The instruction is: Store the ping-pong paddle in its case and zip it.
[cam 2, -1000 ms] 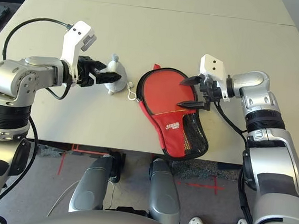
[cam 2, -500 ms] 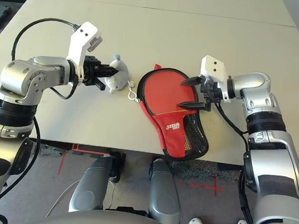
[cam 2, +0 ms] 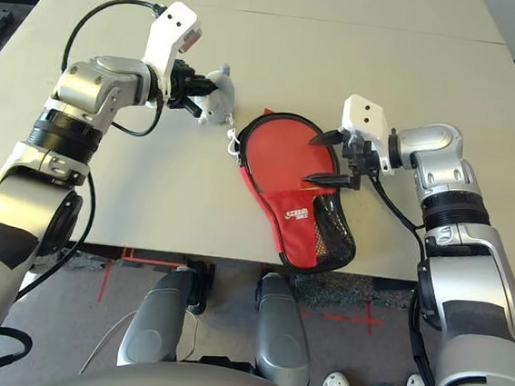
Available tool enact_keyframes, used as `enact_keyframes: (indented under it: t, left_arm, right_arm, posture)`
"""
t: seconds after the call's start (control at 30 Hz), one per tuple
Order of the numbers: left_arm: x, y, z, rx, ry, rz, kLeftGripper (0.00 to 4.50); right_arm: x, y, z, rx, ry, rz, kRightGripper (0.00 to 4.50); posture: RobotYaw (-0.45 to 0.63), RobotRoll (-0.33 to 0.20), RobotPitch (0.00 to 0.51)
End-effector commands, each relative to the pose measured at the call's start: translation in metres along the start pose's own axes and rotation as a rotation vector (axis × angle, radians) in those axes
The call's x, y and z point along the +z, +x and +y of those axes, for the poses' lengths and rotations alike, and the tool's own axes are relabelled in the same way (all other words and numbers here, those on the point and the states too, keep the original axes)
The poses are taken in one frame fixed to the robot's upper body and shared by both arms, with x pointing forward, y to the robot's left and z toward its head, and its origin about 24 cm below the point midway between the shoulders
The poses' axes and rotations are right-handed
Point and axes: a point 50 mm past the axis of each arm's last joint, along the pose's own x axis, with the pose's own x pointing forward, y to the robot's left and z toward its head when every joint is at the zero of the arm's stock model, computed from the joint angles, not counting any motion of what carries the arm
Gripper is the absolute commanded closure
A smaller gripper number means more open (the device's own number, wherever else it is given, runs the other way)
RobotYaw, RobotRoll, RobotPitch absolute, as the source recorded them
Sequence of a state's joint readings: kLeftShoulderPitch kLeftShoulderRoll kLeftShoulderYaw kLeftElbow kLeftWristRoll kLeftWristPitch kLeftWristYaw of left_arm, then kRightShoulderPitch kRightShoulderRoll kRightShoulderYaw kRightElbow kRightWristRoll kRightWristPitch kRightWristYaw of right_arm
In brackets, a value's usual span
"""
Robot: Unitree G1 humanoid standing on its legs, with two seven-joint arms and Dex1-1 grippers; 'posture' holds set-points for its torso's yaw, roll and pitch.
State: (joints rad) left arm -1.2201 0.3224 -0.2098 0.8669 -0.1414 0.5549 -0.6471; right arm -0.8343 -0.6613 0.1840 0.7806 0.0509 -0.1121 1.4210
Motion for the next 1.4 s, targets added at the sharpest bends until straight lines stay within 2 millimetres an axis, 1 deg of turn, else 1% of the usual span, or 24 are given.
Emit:
enact_keyframes:
  t: [0.03, 0.13, 0.2, 0.33, 0.43, 0.53, 0.6, 0.7, 0.87, 1.0, 1.1, 1.2, 1.4]
  left_arm:
    - [0.017, -0.006, 0.014, 0.092, 0.085, -0.04, 4.49]
    - [0.02, -0.01, 0.017, 0.078, 0.102, -0.037, 4.49]
    - [0.016, -0.018, 0.023, 0.072, 0.138, 0.001, 4.49]
    - [0.011, -0.032, 0.025, 0.016, 0.167, 0.049, 4.49]
    - [0.005, -0.054, 0.031, 0.033, 0.174, 0.084, 4.49]
    - [-0.001, -0.068, 0.032, 0.044, 0.179, 0.115, 4.49]
    - [-0.005, -0.075, 0.033, 0.061, 0.177, 0.133, 4.49]
    - [-0.007, -0.08, 0.039, 0.099, 0.173, 0.142, 4.49]
    - [-0.003, -0.08, 0.056, 0.219, 0.211, 0.157, 4.49]
    - [0.011, -0.08, 0.071, 0.336, 0.266, 0.136, 4.49]
    - [0.021, -0.076, 0.077, 0.393, 0.278, 0.098, 4.49]
    - [0.03, -0.065, 0.075, 0.406, 0.255, 0.031, 4.49]
    - [0.045, -0.039, 0.057, 0.403, 0.248, -0.084, 4.49]
  right_arm:
    - [-0.043, 0.011, 0.024, 0.072, 0.119, 0.175, 0.0]
    - [-0.044, 0.009, 0.024, 0.067, 0.121, 0.177, 0.0]
    - [-0.045, 0.008, 0.025, 0.065, 0.122, 0.18, 0.0]
    - [-0.045, 0.009, 0.025, 0.063, 0.125, 0.18, 0.0]
    - [-0.045, 0.012, 0.027, 0.071, 0.128, 0.177, 0.0]
    - [-0.045, 0.015, 0.027, 0.076, 0.129, 0.176, 0.0]
    - [-0.045, 0.017, 0.027, 0.079, 0.129, 0.175, 0.0]
    - [-0.044, 0.019, 0.026, 0.082, 0.126, 0.174, 0.0]
    - [-0.043, 0.021, 0.025, 0.085, 0.122, 0.173, 0.0]
    - [-0.043, 0.019, 0.026, 0.085, 0.121, 0.176, 0.0]
    - [-0.045, 0.018, 0.026, 0.086, 0.123, 0.181, 0.0]
    - [-0.045, 0.018, 0.026, 0.088, 0.123, 0.183, 0.0]
    - [-0.045, 0.018, 0.027, 0.091, 0.121, 0.184, 0.0]
  posture:
    - [0.0, 0.0, 0.288]
    - [0.0, 0.0, 0.286]
    - [0.0, 0.0, 0.281]
    - [0.0, 0.0, 0.28]
    - [0.02, 0.0, 0.283]
    - [0.03, 0.0, 0.285]
    - [0.04, 0.0, 0.286]
    - [0.05, 0.0, 0.286]
    - [0.04, 0.0, 0.284]
    - [0.04, 0.0, 0.284]
    - [0.04, 0.0, 0.283]
    - [0.03, 0.0, 0.283]
    - [0.03, 0.0, 0.286]
